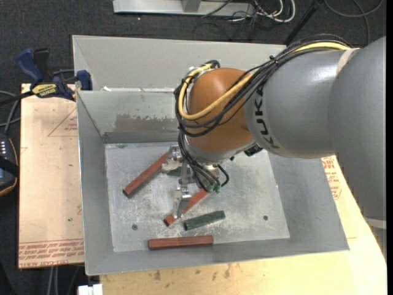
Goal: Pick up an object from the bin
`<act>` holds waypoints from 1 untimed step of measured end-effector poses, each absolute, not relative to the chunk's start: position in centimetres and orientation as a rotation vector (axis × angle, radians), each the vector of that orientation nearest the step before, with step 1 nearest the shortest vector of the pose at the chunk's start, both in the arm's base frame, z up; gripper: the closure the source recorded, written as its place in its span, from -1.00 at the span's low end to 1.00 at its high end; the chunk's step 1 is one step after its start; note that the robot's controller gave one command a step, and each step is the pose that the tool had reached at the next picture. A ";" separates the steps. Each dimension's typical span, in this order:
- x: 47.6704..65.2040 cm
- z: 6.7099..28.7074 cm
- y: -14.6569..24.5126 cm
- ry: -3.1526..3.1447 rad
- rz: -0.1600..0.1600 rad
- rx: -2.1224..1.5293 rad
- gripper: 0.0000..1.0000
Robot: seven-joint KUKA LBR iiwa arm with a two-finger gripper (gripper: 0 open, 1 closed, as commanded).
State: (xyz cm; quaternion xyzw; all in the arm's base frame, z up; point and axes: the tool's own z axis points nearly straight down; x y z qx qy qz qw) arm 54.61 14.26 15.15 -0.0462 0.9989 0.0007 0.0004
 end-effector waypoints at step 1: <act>53.3 8.8 8.9 3.112 0.002 -0.441 1.00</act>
Offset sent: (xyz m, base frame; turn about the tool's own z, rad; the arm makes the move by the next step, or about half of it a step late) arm 0.0000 0.0000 0.0000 0.0000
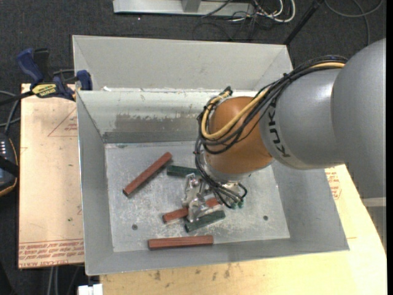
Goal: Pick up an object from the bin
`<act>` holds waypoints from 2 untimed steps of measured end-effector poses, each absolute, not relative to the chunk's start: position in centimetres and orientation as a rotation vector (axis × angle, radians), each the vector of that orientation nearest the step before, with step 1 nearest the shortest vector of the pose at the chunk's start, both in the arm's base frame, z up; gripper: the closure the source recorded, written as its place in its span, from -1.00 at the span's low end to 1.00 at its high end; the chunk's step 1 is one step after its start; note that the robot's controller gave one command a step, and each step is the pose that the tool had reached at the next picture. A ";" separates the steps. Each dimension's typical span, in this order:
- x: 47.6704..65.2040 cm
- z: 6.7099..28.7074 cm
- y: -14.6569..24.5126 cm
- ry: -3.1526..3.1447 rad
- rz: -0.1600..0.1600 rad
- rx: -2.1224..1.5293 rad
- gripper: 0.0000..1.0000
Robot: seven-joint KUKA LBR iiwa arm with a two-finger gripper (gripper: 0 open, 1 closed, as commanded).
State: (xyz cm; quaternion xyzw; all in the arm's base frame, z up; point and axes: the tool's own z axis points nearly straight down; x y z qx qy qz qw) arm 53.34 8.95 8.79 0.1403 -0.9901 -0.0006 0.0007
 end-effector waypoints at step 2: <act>54.0 11.1 8.8 -3.112 -0.002 0.425 1.00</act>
Offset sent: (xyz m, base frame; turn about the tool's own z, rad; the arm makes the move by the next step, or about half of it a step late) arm 0.0099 -0.0034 0.0352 0.0134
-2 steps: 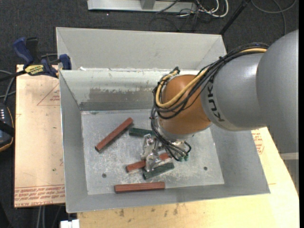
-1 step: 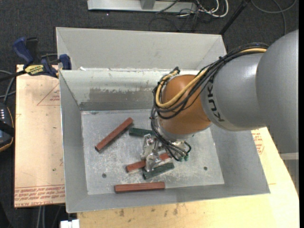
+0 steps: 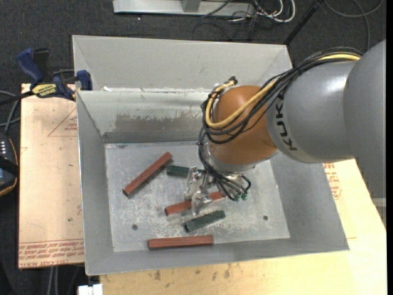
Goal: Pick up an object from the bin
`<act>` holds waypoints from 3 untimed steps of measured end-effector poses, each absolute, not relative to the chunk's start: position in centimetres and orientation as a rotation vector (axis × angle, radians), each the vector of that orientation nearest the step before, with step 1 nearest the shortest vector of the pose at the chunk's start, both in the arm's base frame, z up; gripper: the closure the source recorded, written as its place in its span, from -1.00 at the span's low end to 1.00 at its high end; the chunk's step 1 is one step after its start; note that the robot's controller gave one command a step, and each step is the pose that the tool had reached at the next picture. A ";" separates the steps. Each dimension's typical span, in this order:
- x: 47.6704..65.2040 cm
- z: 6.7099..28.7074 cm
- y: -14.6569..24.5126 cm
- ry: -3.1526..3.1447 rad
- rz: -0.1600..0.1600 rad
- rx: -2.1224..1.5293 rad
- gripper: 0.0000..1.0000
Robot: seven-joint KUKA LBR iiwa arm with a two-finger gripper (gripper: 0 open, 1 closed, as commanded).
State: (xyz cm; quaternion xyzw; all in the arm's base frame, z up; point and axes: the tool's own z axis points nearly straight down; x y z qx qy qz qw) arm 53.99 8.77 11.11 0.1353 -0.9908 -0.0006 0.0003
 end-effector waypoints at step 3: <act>54.2 22.8 8.5 -3.106 -0.002 0.487 1.00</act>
Offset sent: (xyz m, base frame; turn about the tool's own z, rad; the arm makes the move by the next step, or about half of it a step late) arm -0.0067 -0.0097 0.0860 -0.0470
